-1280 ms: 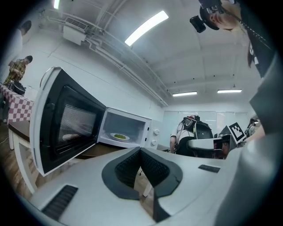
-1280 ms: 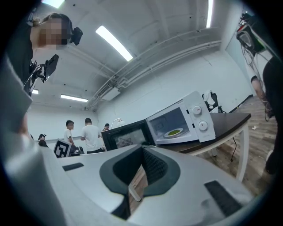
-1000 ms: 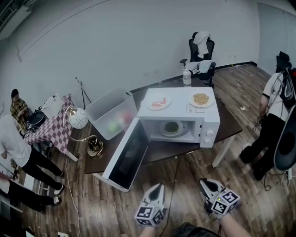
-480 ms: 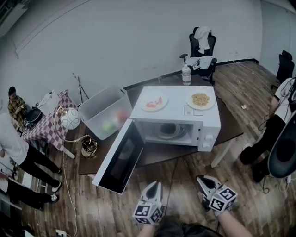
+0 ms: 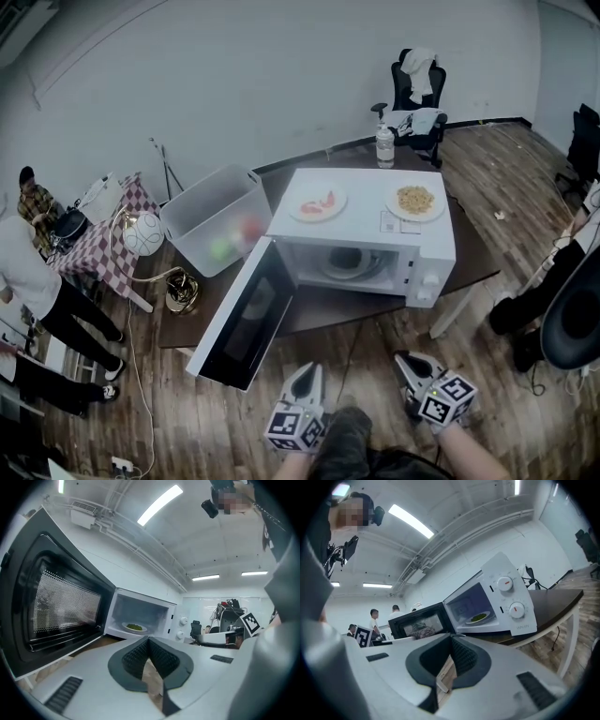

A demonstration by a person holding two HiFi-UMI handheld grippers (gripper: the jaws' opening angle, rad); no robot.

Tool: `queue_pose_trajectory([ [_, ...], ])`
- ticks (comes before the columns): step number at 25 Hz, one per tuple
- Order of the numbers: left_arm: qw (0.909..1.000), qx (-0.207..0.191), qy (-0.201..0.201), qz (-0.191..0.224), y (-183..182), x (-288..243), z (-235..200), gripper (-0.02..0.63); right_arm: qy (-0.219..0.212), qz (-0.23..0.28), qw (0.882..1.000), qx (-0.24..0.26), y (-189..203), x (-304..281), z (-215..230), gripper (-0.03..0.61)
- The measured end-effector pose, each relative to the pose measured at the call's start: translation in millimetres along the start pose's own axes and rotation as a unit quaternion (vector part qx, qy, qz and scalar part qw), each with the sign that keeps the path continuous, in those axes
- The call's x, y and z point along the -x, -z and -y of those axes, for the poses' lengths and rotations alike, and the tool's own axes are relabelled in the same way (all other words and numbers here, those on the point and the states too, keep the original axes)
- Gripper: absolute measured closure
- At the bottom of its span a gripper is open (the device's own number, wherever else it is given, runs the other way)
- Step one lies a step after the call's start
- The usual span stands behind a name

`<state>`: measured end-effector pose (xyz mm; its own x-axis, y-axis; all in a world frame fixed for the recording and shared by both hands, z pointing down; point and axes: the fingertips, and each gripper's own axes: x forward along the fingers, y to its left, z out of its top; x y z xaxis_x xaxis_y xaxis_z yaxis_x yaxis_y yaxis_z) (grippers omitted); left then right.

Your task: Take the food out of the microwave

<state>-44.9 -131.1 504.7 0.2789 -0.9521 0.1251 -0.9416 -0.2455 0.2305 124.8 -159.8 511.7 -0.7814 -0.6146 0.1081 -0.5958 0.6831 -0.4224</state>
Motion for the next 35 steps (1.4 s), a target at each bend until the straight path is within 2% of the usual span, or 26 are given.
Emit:
queue_pose_trajectory([
  [12, 0.9999, 0.003, -0.009, 0.006, -6.5, -21.3, -31.1, 0.612, 0.001, -0.018, 1.000, 0.000, 0.7, -45.2, 8.2, 0.577],
  [21, 0.9997, 0.006, 0.022, 0.003, -8.8, -63.5, -42.9, 0.612, 0.024, -0.013, 1.000, 0.001, -12.4, -73.7, 29.4, 0.577],
  [35, 0.9988, 0.009, 0.048, 0.006, -5.0, -108.7, -72.2, 0.612, 0.055, -0.016, 0.998, 0.039, -18.0, -155.7, 51.3, 0.572],
])
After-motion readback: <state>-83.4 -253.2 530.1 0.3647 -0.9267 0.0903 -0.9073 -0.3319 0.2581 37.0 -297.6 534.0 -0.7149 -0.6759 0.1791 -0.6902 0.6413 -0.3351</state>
